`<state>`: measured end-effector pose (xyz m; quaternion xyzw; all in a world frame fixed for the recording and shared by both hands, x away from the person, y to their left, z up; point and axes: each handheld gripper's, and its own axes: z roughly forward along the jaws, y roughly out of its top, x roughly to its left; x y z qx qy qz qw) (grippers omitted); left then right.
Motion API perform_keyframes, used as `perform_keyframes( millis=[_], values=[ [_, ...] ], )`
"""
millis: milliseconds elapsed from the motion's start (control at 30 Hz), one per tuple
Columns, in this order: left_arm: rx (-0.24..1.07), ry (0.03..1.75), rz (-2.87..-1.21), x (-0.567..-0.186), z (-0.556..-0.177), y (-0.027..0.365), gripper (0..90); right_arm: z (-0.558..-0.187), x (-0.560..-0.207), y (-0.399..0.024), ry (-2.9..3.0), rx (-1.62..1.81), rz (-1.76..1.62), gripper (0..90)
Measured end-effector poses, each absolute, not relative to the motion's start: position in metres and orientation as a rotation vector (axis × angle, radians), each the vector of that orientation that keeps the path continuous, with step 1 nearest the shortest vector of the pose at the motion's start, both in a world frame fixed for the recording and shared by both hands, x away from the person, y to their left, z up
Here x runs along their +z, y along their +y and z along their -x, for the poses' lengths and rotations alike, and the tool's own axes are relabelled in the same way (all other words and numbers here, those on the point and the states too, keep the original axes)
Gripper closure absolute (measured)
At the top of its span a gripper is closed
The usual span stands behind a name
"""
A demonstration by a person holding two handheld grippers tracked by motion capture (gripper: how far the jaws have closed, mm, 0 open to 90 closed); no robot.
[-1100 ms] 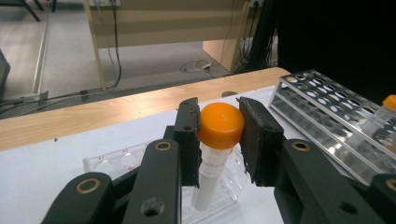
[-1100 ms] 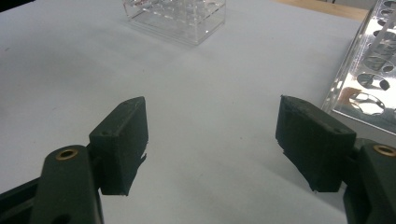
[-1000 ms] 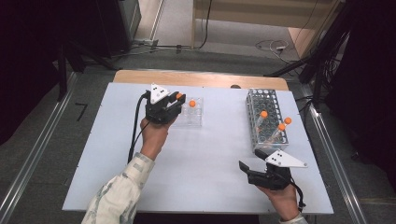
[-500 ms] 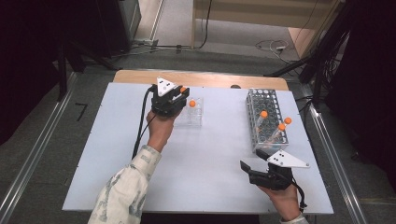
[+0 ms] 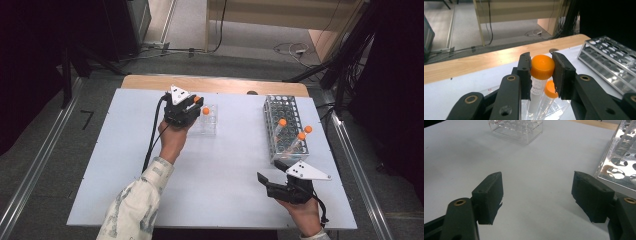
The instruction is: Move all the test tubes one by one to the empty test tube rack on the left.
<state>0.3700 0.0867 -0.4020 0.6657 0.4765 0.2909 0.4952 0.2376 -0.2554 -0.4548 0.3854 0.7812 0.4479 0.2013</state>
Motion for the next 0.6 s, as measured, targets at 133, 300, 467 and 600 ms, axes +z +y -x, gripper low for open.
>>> perform_keyframes(
  millis=[133,300,467,600],
  values=[
    [0.703,1.162,-1.627,-0.408,-0.37,0.086,69.9,-0.238,-0.455,-0.256,2.181,1.252,-1.071,23.8],
    [0.699,1.171,-1.646,-0.417,-0.371,0.084,69.8,-0.237,-0.455,-0.255,2.184,1.246,-1.074,23.8],
    [0.69,1.179,-1.661,-0.423,-0.372,0.083,69.7,-0.238,-0.456,-0.255,2.19,1.239,-1.07,23.8],
    [0.684,1.185,-1.655,-0.424,-0.373,0.083,69.3,-0.238,-0.457,-0.254,2.192,1.234,-1.07,23.8]
  ],
)
